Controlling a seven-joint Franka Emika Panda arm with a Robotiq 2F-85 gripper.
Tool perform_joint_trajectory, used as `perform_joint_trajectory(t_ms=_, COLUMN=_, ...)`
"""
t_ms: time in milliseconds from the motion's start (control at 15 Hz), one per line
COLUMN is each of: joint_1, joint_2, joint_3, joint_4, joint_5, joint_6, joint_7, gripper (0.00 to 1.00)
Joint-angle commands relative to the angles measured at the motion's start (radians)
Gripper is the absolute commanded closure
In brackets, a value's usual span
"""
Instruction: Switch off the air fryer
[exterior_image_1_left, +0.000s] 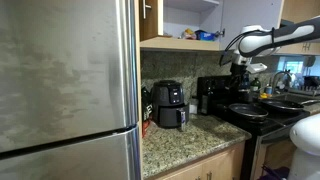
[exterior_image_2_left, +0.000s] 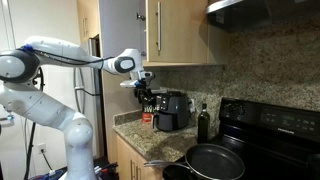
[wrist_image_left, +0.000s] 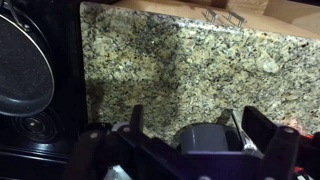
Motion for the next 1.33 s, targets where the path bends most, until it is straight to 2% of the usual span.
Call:
perform_joint_trajectory(t_ms=0, joint_1=0.008, joint_2=0.001, joint_3=-0.006, joint_4=0.002, joint_5=-0.005, joint_6=-0.002, joint_7=0.005, gripper=0.0)
perform_joint_trajectory(t_ms=267, joint_1=0.008, joint_2=0.001, joint_3=-0.006, joint_4=0.002, joint_5=-0.005, joint_6=-0.002, joint_7=0.005, gripper=0.0)
perform_joint_trajectory(t_ms=333, joint_1=0.043, joint_2=0.052, joint_3=0.014, joint_4=0.017, joint_5=0.02, joint_6=0.008, joint_7=0.001, gripper=0.0)
perform_joint_trajectory(t_ms=600, joint_1=0.236, joint_2=0.163, joint_3=0.082, joint_4=0.043, joint_5=0.246, joint_6=0.096, joint_7=-0.008, gripper=0.0)
perform_joint_trajectory(t_ms=733, joint_1=0.319, joint_2=0.258, joint_3=0.128, joint_4=0.104, joint_5=0.345, joint_6=0.142, joint_7=-0.015, gripper=0.0)
perform_joint_trajectory(t_ms=800, joint_1=0.266, joint_2=0.153, joint_3=0.113, joint_4=0.028, joint_5=0.29, joint_6=0.12, joint_7=-0.005, gripper=0.0)
perform_joint_trajectory(t_ms=933, joint_1=0.313, joint_2=0.216, joint_3=0.144, joint_4=0.069, joint_5=0.329, joint_6=0.142, joint_7=0.002, gripper=0.0)
perform_joint_trajectory(t_ms=1067, joint_1=0.297, joint_2=0.26, joint_3=0.16, joint_4=0.091, joint_5=0.301, joint_6=0.133, joint_7=0.026, gripper=0.0)
perform_joint_trajectory(t_ms=1267, joint_1=0.224, joint_2=0.395, joint_3=0.222, joint_4=0.068, joint_5=0.192, joint_6=0.322, joint_7=0.162, gripper=0.0)
